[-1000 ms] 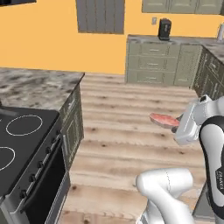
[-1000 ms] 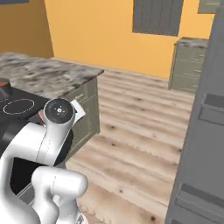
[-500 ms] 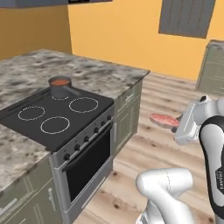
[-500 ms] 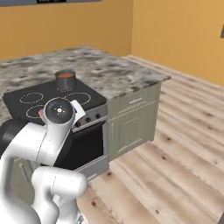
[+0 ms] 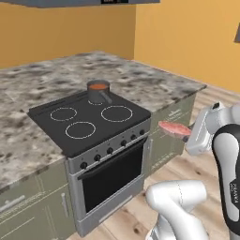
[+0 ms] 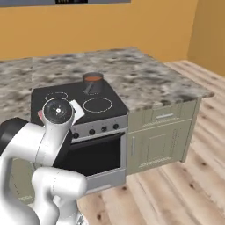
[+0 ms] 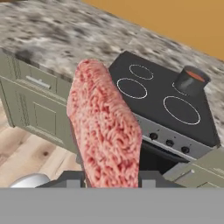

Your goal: Retrieve the steak from the fridge and place it on the saucepan with marinade on the stove.

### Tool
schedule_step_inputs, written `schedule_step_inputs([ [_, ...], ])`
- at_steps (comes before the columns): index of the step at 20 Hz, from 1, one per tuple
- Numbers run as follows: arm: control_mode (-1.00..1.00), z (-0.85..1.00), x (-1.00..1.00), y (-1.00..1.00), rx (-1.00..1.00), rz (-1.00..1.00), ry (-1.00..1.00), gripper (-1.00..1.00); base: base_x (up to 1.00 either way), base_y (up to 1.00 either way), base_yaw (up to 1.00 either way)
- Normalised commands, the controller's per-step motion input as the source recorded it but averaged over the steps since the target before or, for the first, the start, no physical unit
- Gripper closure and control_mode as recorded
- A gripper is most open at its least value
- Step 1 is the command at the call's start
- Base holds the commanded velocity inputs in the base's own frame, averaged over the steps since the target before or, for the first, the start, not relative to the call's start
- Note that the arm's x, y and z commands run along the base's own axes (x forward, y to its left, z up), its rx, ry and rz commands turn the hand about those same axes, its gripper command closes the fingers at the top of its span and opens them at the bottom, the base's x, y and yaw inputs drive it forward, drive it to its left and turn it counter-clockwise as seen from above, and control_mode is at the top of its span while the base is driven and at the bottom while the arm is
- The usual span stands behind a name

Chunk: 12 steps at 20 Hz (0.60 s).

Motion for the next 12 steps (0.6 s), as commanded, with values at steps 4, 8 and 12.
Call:
schedule_step_inputs([
  [4, 1.00, 0.00, 0.00, 0.00, 0.00, 0.00, 0.00, 1.00, 0.60, -0.76, 0.35],
  [8, 1.00, 0.00, 0.00, 0.00, 0.00, 0.00, 0.00, 1.00, 0.62, -0.73, 0.34],
  [12, 1.00, 0.00, 0.00, 0.00, 0.00, 0.00, 0.00, 1.00, 0.64, -0.18, 0.33],
])
